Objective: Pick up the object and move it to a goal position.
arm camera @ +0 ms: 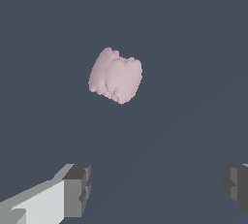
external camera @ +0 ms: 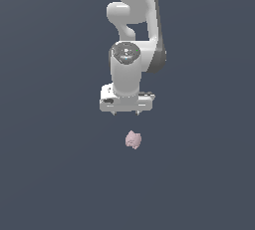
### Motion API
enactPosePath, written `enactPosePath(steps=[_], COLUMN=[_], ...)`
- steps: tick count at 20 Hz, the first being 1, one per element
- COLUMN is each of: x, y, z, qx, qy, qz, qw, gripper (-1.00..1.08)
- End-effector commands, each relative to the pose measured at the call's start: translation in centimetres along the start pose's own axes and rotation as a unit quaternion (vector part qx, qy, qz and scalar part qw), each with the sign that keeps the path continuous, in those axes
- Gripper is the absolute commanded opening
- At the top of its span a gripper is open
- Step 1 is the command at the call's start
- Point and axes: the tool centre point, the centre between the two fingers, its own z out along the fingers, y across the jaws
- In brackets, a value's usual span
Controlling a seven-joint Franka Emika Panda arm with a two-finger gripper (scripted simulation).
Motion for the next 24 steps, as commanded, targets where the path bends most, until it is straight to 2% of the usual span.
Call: enactPosePath(steps=[1, 4, 11, 18, 24], x=[0.0, -0.1, -0.6, -0.5, -0.1], y=[0.0, -0.6, -3.9, -3.8, -3.8], z=[0.0, 0.1, 0.4, 0.4, 0.7], qx=[0.000, 0.001, 0.004, 0.003, 0.003], qy=[0.000, -0.002, -0.011, -0.011, -0.010], qz=[0.000, -0.006, -0.035, -0.039, -0.070], qw=[1.0000, 1.0000, 0.9993, 0.9992, 0.9975], gripper=[1.00, 1.00, 1.00, 1.00, 1.00])
